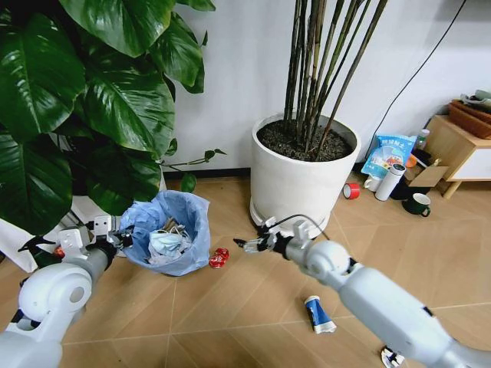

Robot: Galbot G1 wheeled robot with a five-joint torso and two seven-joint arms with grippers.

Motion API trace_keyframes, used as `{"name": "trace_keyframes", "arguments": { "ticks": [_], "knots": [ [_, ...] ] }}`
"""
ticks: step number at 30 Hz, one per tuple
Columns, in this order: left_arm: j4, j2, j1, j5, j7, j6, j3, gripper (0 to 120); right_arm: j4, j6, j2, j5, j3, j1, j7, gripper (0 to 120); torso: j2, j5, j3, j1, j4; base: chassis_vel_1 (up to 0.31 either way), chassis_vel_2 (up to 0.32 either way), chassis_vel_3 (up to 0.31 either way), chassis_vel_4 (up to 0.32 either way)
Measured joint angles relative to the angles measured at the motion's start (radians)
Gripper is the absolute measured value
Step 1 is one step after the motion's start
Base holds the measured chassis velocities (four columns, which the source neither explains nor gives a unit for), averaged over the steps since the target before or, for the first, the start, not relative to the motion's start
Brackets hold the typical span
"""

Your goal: Pick up the trash bin and place the garbage on the floor into it.

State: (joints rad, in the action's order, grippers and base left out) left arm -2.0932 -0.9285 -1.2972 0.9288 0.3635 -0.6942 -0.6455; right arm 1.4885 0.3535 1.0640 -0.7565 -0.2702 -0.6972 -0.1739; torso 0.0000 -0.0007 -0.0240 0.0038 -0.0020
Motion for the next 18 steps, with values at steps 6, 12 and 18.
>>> {"name": "trace_keyframes", "arguments": {
  "ticks": [6, 12, 18],
  "knots": [
    [-0.02, 0.005, 0.01, 0.016, 0.012, -0.002, 0.011, 0, -0.177, -0.025, 0.134, 0.055, -0.072, 0.047, 0.016, 100, 0.0, -0.0001, 0.0, 0.0, -0.0001, 0.0, 0.0, 0.0, 0.0],
    [-0.035, -0.006, 0.003, 0.014, 0.014, -0.002, 0.014, 0, -0.328, -0.028, 0.226, 0.081, -0.108, 0.076, 0.04, 100, 0.0, -0.0002, 0.0, 0.0, 0.0, 0.0, 0.0, 0.0, 0.0],
    [-0.062, -0.005, -0.008, 0.015, 0.02, -0.003, 0.013, 0, -0.439, -0.003, 0.282, 0.072, -0.116, 0.091, 0.108, 100, 0.0, -0.0004, 0.0, 0.0, -0.0004, 0.0, 0.0, 0.0, 0.0]
  ]
}}
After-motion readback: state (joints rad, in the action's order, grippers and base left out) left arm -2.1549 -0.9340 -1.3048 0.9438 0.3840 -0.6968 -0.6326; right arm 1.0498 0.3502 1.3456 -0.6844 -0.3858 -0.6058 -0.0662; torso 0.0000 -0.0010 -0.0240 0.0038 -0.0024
